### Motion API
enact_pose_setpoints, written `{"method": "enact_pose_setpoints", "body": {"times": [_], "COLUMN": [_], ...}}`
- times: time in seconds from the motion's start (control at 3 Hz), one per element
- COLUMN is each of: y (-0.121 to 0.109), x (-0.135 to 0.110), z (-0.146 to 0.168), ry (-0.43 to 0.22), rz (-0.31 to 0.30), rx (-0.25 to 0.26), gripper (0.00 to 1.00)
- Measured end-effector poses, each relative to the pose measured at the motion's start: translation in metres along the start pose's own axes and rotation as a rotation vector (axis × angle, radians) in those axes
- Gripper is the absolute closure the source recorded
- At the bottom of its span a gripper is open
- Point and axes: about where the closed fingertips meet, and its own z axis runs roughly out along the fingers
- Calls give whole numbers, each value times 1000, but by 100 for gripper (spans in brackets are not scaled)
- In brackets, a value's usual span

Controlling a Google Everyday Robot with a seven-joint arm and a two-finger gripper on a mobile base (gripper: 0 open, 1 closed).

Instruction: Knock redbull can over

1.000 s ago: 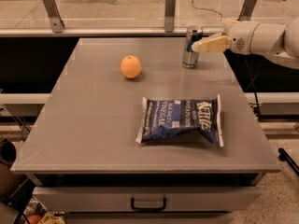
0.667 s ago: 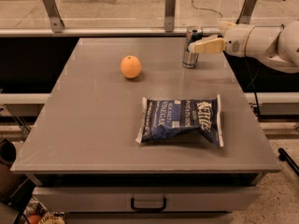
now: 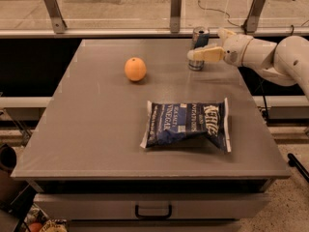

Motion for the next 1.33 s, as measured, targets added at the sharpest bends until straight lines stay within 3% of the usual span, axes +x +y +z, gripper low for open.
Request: {"method": "enact_pose_setpoints", "body": {"times": [0.33,0.67,1.33], "y": [4,7,11], "x": [16,16,16], "z": [9,13,18], "ry": [-11,-12,-13], "rz": [12,12,13], "rx": [8,2,-7], "gripper": [18,49,96]}}
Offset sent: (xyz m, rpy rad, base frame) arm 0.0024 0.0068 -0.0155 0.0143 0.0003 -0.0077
